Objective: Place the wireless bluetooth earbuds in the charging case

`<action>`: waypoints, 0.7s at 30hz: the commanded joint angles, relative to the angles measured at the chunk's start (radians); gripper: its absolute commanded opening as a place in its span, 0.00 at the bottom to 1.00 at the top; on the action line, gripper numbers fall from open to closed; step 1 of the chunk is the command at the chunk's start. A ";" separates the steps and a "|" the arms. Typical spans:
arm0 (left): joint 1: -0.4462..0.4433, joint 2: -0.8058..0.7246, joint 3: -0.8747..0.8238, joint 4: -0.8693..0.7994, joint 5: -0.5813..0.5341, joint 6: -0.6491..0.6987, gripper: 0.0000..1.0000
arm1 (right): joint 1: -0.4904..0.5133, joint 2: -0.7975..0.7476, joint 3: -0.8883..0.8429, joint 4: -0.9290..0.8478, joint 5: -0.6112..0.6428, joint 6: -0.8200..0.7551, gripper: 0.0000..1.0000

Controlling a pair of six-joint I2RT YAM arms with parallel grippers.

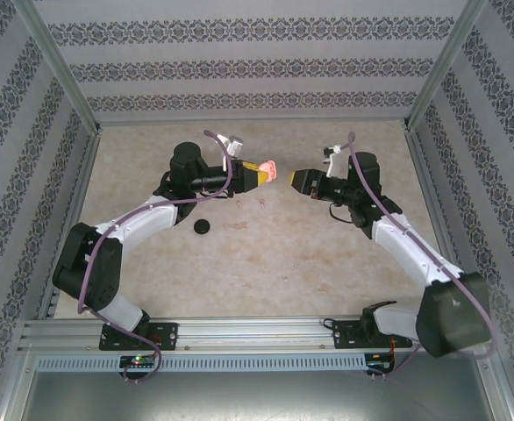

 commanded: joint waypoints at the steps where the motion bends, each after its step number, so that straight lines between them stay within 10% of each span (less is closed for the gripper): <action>1: -0.006 -0.008 -0.011 0.071 0.015 -0.023 0.00 | 0.046 -0.033 0.038 0.017 -0.005 -0.016 0.48; 21: -0.017 -0.014 -0.004 0.058 0.021 -0.015 0.00 | 0.100 0.099 0.130 0.036 0.070 -0.023 0.38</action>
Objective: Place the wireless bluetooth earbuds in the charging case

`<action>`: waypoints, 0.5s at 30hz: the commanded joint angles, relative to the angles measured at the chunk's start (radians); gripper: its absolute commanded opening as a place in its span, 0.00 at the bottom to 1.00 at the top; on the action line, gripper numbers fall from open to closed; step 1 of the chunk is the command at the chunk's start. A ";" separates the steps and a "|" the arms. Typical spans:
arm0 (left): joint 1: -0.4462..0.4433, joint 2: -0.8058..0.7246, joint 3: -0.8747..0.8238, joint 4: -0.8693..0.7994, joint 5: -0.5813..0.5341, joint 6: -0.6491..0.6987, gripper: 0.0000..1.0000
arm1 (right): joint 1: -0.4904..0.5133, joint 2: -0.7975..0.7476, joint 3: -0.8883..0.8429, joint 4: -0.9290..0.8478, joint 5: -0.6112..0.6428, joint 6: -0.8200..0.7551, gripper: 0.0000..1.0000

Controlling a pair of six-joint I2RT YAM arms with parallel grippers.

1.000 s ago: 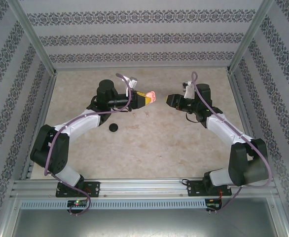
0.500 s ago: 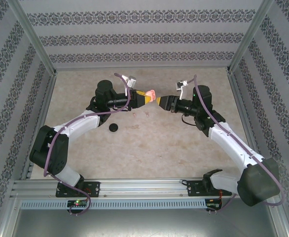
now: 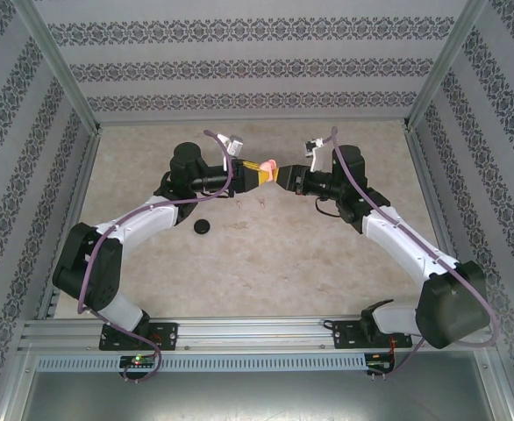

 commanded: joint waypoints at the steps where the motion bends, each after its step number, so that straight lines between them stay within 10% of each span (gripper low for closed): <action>1: -0.010 -0.013 -0.005 0.043 0.024 -0.006 0.00 | 0.006 0.013 0.035 0.029 0.026 -0.017 0.37; 15: -0.018 -0.004 -0.011 0.055 0.037 -0.011 0.00 | 0.006 0.032 0.061 0.065 -0.068 -0.013 0.27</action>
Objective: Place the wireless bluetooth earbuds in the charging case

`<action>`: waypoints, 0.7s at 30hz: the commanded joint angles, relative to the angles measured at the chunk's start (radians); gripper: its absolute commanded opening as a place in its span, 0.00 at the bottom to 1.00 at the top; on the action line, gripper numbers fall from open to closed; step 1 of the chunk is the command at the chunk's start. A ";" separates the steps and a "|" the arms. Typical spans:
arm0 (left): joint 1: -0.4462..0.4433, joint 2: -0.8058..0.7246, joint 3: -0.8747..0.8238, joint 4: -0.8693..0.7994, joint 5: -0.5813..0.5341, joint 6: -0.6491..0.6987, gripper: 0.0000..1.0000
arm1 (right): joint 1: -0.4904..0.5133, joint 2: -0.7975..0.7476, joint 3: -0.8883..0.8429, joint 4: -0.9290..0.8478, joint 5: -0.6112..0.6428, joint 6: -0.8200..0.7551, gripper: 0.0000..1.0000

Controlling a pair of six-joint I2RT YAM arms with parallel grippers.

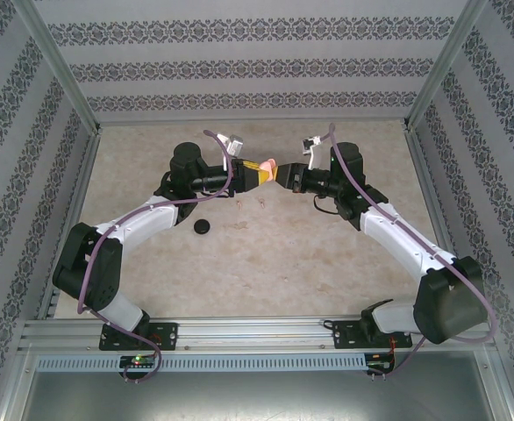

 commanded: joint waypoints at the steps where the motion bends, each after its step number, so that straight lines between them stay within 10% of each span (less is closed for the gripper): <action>1: -0.017 -0.005 -0.011 0.051 0.040 -0.011 0.00 | 0.007 0.006 0.036 0.053 -0.035 -0.015 0.25; 13: -0.022 -0.003 -0.008 0.038 0.034 -0.009 0.01 | -0.005 -0.016 0.036 0.032 -0.016 -0.017 0.00; 21: -0.026 -0.013 -0.009 -0.026 -0.051 0.026 0.40 | -0.005 -0.037 0.065 -0.074 0.030 -0.060 0.00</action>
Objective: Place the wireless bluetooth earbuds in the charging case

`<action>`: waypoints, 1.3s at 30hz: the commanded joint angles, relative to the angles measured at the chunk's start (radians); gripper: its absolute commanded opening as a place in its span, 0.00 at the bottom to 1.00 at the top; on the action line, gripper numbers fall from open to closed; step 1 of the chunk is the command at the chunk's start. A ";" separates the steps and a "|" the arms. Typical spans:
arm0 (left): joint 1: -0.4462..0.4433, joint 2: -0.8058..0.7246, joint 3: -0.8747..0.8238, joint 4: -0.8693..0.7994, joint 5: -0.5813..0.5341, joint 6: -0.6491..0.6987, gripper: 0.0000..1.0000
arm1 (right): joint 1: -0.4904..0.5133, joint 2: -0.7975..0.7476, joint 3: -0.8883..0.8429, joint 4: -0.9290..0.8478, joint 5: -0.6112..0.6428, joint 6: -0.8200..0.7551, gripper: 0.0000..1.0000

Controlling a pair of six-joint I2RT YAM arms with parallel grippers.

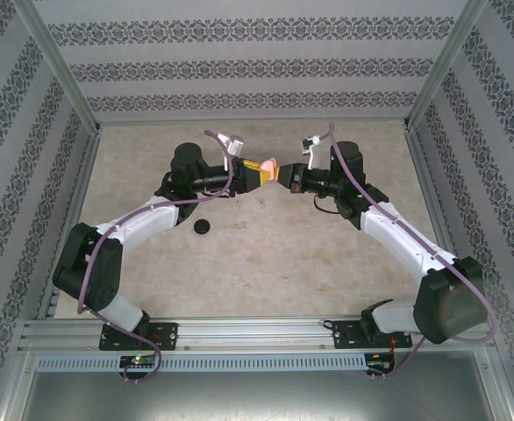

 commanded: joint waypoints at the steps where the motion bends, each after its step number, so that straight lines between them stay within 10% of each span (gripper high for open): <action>1: -0.016 -0.023 -0.010 -0.045 -0.046 0.046 0.43 | -0.005 -0.034 0.056 -0.071 0.049 -0.060 0.00; 7: -0.004 -0.118 0.021 -0.297 -0.106 0.223 0.63 | -0.013 -0.038 0.103 -0.276 0.140 -0.218 0.00; 21: 0.018 -0.026 0.374 -1.040 -0.078 0.678 0.70 | 0.012 -0.005 0.254 -0.572 0.282 -0.524 0.00; 39: 0.020 0.127 0.567 -1.334 0.063 0.849 0.71 | 0.129 0.035 0.376 -0.741 0.499 -0.687 0.00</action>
